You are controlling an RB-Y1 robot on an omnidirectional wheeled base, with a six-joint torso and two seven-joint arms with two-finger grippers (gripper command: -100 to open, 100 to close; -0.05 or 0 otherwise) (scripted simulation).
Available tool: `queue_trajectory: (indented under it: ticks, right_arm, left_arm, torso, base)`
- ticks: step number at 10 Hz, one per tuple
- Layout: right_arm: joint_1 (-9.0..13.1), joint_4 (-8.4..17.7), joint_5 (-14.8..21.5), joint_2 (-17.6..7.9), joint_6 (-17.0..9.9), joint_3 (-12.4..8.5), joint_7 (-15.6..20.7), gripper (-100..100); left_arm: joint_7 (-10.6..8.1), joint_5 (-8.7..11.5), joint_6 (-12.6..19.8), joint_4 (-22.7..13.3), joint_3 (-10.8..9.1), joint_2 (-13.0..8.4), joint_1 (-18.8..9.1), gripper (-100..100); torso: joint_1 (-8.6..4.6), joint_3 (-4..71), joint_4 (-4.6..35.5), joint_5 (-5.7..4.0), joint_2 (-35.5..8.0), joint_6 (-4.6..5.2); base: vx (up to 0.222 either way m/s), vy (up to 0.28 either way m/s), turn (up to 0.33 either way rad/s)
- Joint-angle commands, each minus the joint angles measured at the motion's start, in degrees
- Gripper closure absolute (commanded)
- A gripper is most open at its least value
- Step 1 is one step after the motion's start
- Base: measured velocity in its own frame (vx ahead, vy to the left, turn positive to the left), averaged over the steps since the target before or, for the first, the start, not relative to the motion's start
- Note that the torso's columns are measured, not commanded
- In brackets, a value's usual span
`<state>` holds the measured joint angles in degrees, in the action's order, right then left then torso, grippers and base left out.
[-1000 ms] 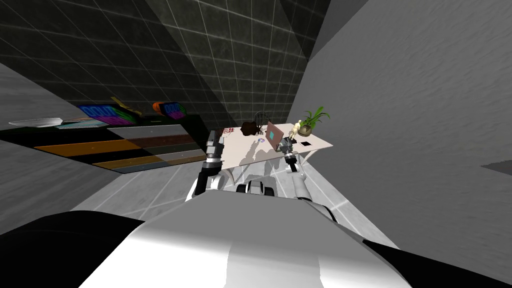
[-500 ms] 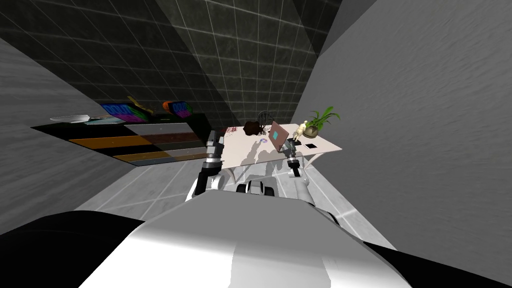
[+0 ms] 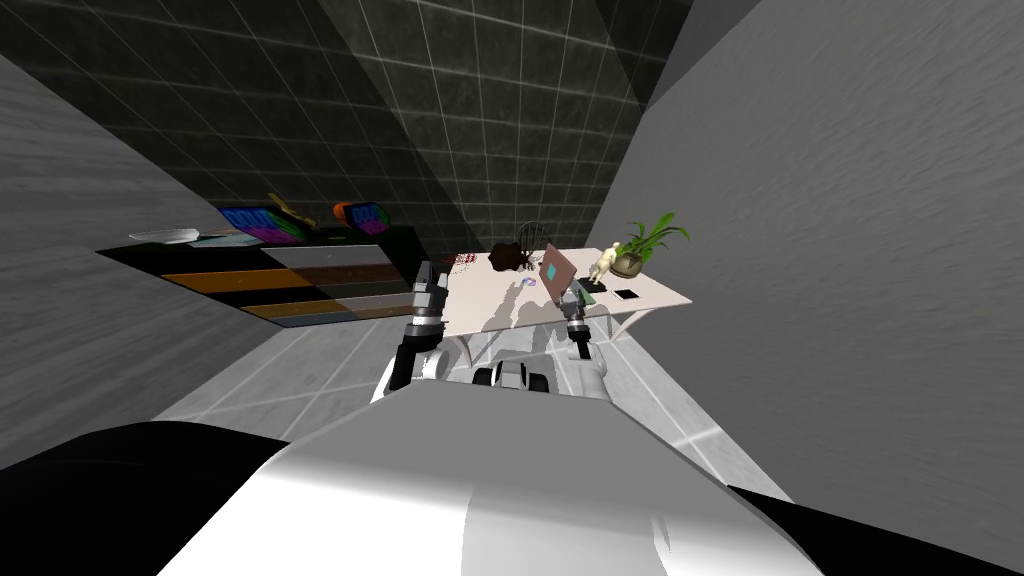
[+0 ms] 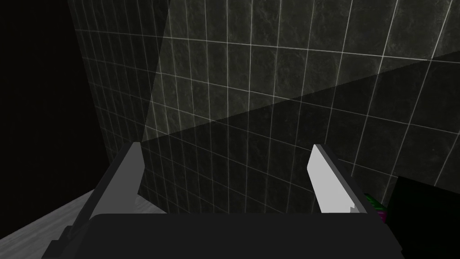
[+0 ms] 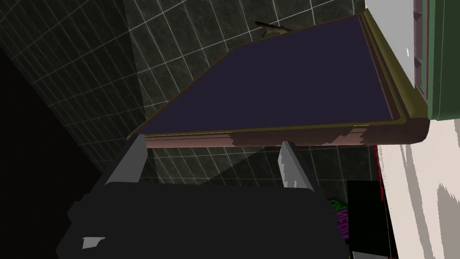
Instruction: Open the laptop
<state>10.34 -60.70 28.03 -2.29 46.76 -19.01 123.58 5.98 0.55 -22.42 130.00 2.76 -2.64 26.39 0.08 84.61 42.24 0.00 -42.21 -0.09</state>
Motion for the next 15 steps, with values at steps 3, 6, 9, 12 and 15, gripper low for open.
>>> queue_trajectory:
  ticks: [3, 6, 9, 12, 15]
  right_arm:
    - [2.0, 2.2, -0.6, 1.5, -0.1, -0.7, 0.5, -100]
    - [6.1, 5.4, -1.3, 0.1, -1.2, -1.7, 1.1, -100]
    - [4.1, 3.8, -1.0, 0.8, -0.7, -1.2, 0.8, 100]
    - [1.4, 1.7, -0.4, 1.7, 0.1, -0.5, 0.4, 100]
    - [1.5, 2.0, -0.6, -1.0, 0.2, -0.6, 0.4, -100]
  left_arm:
    - [0.0, 0.0, 0.0, 0.0, 0.0, 0.0, 0.0, 0]
    - [0.0, 0.0, 0.0, 0.0, 0.0, 0.0, 0.0, 0]
    - [0.0, 0.0, 0.0, 0.0, 0.0, 0.0, 0.0, 0]
    - [0.0, 0.0, 0.0, 0.0, 0.0, 0.0, 0.0, 0]
    - [0.0, 0.0, 0.0, 0.0, 0.0, 0.0, 0.0, 0]
  torso:
    - [-0.1, 0.0, 0.0, 0.0, -0.1, 0.09]
    - [-0.07, -0.1, 0.1, 0.0, -0.1, 0.09]
    - [-0.1, 0.0, 0.0, 0.0, 0.0, 0.1]
    - [-0.14, 0.0, 0.0, -0.01, 0.0, 0.1]
    - [-0.06, -0.1, 0.1, 0.01, -0.1, 0.07]
  base:
    - [-0.003, 0.003, 0.017]
    - [-0.025, 0.008, 0.044]
    - [-0.003, 0.002, -0.001]
    - [0.021, -0.007, -0.039]
    - [0.008, -0.005, -0.01]
